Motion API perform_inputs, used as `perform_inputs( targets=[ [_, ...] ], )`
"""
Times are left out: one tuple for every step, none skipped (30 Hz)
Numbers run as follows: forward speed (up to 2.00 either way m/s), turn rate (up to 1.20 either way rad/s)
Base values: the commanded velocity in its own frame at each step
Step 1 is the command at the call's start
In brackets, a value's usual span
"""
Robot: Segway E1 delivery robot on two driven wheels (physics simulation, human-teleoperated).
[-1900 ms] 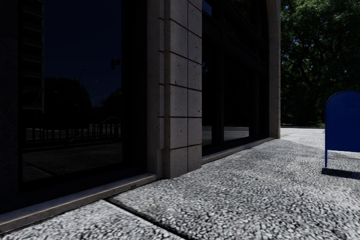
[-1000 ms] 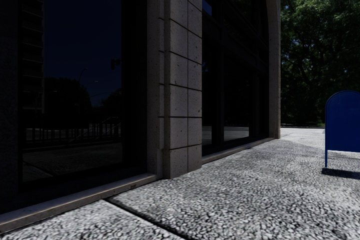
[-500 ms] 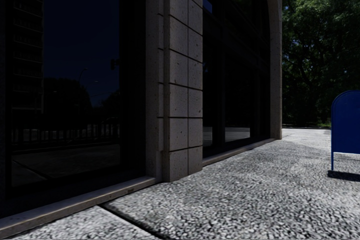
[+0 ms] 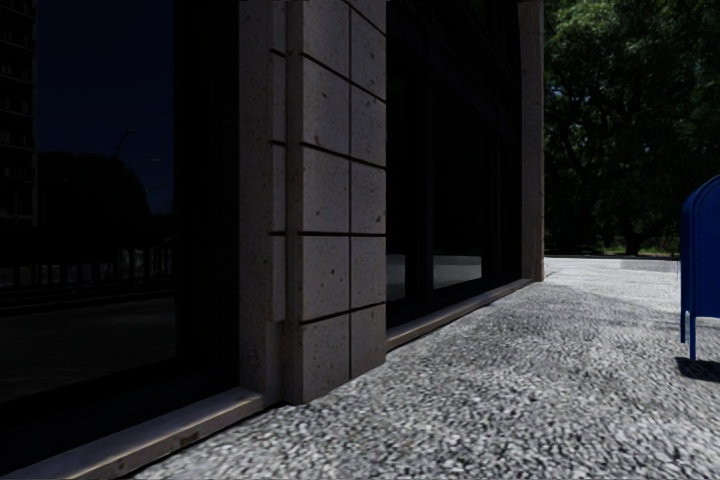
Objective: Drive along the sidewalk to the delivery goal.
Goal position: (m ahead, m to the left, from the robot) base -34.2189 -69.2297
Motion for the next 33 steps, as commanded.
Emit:
perform_inputs(
  targets=[
    [1.39, -0.54],
    [1.39, -0.54],
    [1.39, -0.54],
    [1.39, -0.54],
    [1.39, -0.55],
    [1.39, -0.55],
    [1.39, -0.56],
    [1.39, -0.57],
    [1.39, -0.57],
    [1.39, -0.57],
    [1.39, -0.57],
    [1.39, -0.57],
    [1.39, -0.57],
    [1.39, -0.57],
    [1.39, -0.57],
    [1.39, -0.57],
    [1.39, -0.57],
    [1.39, -0.57],
    [1.39, -0.57],
    [1.39, -0.57],
    [1.39, -0.57],
    [1.39, -0.57],
    [1.39, -0.54],
    [1.39, -0.53],
    [1.39, -0.52],
    [1.40, -0.45],
    [1.40, -0.45],
    [1.60, -0.41],
    [2.00, -0.40],
    [2.00, -0.43],
    [2.00, -0.46],
    [2.00, -0.47],
    [2.00, -0.47]
  ],
)
